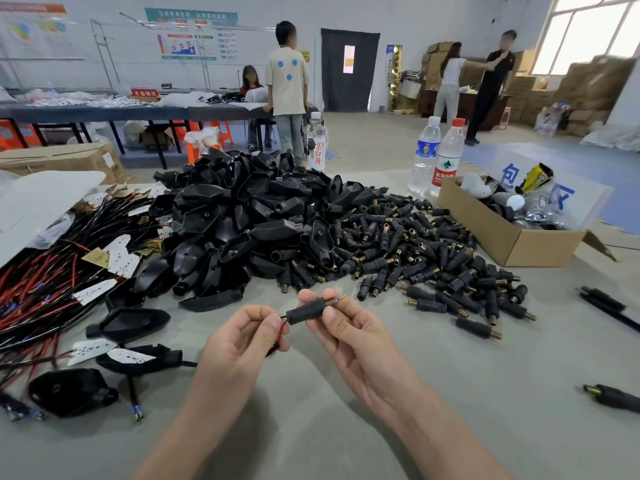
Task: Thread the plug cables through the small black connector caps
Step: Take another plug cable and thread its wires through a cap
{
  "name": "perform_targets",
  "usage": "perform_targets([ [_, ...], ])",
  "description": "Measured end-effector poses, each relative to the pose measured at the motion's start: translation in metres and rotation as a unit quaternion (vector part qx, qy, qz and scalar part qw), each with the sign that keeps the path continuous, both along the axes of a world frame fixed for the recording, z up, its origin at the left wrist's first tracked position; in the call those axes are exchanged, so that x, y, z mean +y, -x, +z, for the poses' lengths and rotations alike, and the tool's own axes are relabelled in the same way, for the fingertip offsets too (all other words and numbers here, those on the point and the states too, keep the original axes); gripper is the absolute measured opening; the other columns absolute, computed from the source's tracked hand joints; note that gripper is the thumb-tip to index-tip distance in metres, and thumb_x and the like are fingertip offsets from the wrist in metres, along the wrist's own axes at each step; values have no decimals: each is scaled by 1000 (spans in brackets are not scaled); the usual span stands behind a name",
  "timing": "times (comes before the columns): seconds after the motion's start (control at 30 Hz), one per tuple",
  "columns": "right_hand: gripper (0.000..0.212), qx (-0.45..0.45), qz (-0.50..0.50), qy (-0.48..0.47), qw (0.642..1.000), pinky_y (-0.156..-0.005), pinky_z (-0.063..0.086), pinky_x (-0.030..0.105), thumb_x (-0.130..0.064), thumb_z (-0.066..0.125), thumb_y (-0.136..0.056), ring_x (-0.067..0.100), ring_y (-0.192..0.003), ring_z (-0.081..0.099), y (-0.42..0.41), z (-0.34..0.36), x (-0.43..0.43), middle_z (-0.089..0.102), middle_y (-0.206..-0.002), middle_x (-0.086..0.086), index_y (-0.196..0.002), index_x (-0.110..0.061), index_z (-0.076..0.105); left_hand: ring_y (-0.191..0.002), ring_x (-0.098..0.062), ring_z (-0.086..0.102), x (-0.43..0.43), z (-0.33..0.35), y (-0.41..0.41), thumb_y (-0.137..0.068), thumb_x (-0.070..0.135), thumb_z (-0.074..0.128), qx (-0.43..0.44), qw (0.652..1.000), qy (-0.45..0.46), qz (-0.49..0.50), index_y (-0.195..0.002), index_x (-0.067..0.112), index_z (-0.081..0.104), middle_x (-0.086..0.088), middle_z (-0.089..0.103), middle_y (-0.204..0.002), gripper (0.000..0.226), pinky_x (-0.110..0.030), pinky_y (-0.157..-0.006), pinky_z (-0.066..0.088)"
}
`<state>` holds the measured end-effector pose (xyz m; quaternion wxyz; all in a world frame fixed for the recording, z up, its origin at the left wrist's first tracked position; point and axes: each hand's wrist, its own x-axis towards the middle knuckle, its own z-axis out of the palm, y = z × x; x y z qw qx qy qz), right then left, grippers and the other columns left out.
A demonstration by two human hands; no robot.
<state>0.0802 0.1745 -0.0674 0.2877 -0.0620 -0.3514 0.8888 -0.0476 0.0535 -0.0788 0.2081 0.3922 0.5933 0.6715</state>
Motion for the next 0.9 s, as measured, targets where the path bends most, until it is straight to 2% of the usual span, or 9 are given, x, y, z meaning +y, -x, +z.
perform_targets([
  [0.1, 25, -5, -8, 29, 1000, -87, 57, 25, -1, 64, -85, 24, -114, 68, 1, -2, 1, 68, -124, 20, -110, -1, 61, -79, -18, 68, 0, -3, 0, -85, 48, 62, 33, 999, 21, 17, -89, 29, 68, -5, 73, -83, 21, -45, -86, 55],
  [0.17, 19, -11, -5, 36, 999, -84, 58, 24, -3, 66, -85, 23, -111, 69, 1, -2, 1, 69, -122, 20, -104, -3, 71, -79, -22, 69, 0, -6, -1, -82, 56, 58, 65, 996, 40, 38, -93, 31, 67, -1, 73, -82, 29, -52, -87, 55],
  [0.2, 16, -16, -1, 33, 999, -83, 58, 23, -5, 66, -85, 22, -110, 70, 1, -1, 1, 70, -120, 19, -98, -7, 76, -78, -20, 69, 0, -7, -2, -81, 59, 56, 89, 993, 51, 51, -95, 33, 65, 1, 73, -81, 30, -48, -85, 55],
  [0.3, 15, -39, 7, 16, 999, -82, 57, 20, -10, 67, -85, 18, -107, 71, 1, -1, 0, 72, -117, 15, -87, -14, 81, -74, -11, 67, 0, -8, -3, -81, 61, 49, 154, 982, 73, 83, -96, 37, 60, 7, 71, -76, 30, -19, -71, 47],
  [0.37, 14, -48, 10, 18, 999, -81, 57, 19, -11, 67, -85, 18, -107, 71, 1, -2, -1, 72, -116, 16, -86, -13, 81, -76, -9, 66, -1, -7, -4, -83, 61, 48, 172, 977, 82, 92, -96, 38, 59, 9, 70, -75, 28, -14, -64, 42],
  [0.43, 12, -50, 9, 34, 998, -79, 58, 21, -9, 68, -84, 21, -106, 71, 2, -3, -1, 72, -116, 19, -92, -7, 77, -78, -8, 66, -1, -7, -5, -88, 60, 53, 178, 976, 81, 98, -95, 41, 59, 10, 70, -75, 21, -14, -66, 42],
  [0.57, 25, -52, -1, 57, 997, -76, 59, 22, -6, 69, -82, 24, -104, 72, 3, -5, -1, 71, -115, 23, -105, -2, 60, -76, -5, 68, -1, -6, -2, -89, 53, 63, 142, 983, 62, 95, -89, 44, 63, 8, 73, -75, 9, -27, -74, 50],
  [0.77, 26, -47, -16, 63, 997, -76, 59, 23, -6, 71, -79, 25, -103, 72, 3, -4, -1, 71, -115, 23, -102, -3, 59, -76, -8, 67, 1, -4, -3, -83, 42, 67, 39, 998, 8, 52, -90, 33, 71, -1, 72, -78, 12, -18, -73, 52],
  [0.9, 24, -42, -14, 65, 997, -77, 59, 23, -6, 71, -79, 26, -104, 72, 3, -4, 1, 71, -115, 23, -100, -2, 61, -82, -17, 69, 1, -3, -3, -88, 35, 63, 32, 999, -3, 19, -90, 30, 68, -5, 74, -86, 7, -23, -78, 53],
])
